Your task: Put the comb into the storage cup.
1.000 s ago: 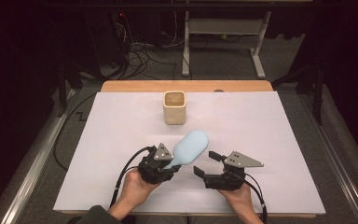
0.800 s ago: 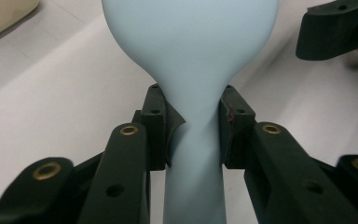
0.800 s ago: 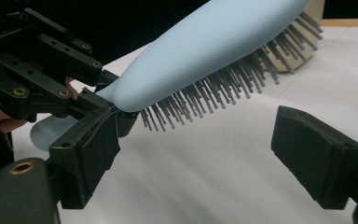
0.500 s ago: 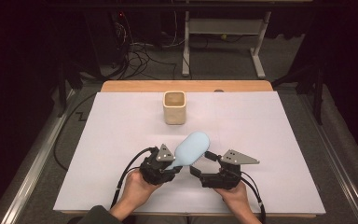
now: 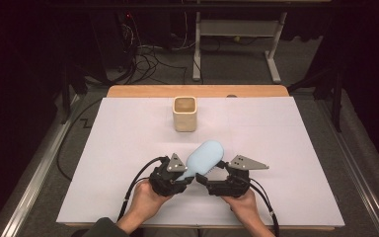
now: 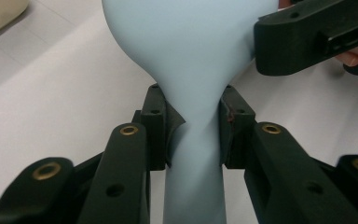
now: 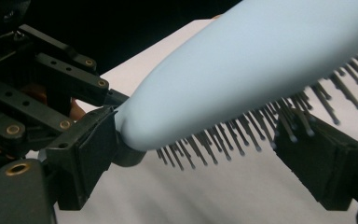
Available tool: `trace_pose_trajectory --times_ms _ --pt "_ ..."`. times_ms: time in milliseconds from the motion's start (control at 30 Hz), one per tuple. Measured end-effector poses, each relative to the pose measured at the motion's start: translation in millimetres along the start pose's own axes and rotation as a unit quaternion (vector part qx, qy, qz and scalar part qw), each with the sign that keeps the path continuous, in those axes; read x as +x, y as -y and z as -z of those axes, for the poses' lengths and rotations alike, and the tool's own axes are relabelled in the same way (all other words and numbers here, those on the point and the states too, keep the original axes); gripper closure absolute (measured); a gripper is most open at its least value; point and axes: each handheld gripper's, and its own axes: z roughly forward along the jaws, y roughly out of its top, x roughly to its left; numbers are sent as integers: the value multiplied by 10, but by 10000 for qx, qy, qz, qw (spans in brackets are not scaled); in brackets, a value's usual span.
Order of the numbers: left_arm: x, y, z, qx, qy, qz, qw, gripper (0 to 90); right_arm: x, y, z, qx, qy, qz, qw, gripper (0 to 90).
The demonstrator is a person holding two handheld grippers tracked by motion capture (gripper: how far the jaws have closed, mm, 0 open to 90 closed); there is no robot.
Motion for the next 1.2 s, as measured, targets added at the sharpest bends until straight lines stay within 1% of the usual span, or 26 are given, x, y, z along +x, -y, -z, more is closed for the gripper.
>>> trace_pose_trajectory --times_ms 333,600,833,967,1033,1100,1200 --pt "-6 -1 5 -55 -1 -16 10000 689 -13 -58 -73 -24 -56 -202 9998 131" --pt "-17 -2 -3 -72 -28 -32 10000 689 -4 -78 -150 6 -68 -281 9996 128" --pt "4 8 4 -132 -24 37 9999 689 24 -109 -246 105 -93 -353 9993 120" --pt "3 9 6 -147 -1 19 9999 689 18 -134 -273 211 -216 -511 9982 157" --pt "11 12 10 -152 11 34 9999 689 16 -145 -276 238 -243 -535 9980 176" --pt "13 11 10 -169 16 45 9998 689 12 -160 -266 290 -331 -617 9971 219" --pt "18 13 8 -162 15 56 9999 689 13 -185 -255 360 -366 -631 9967 264"
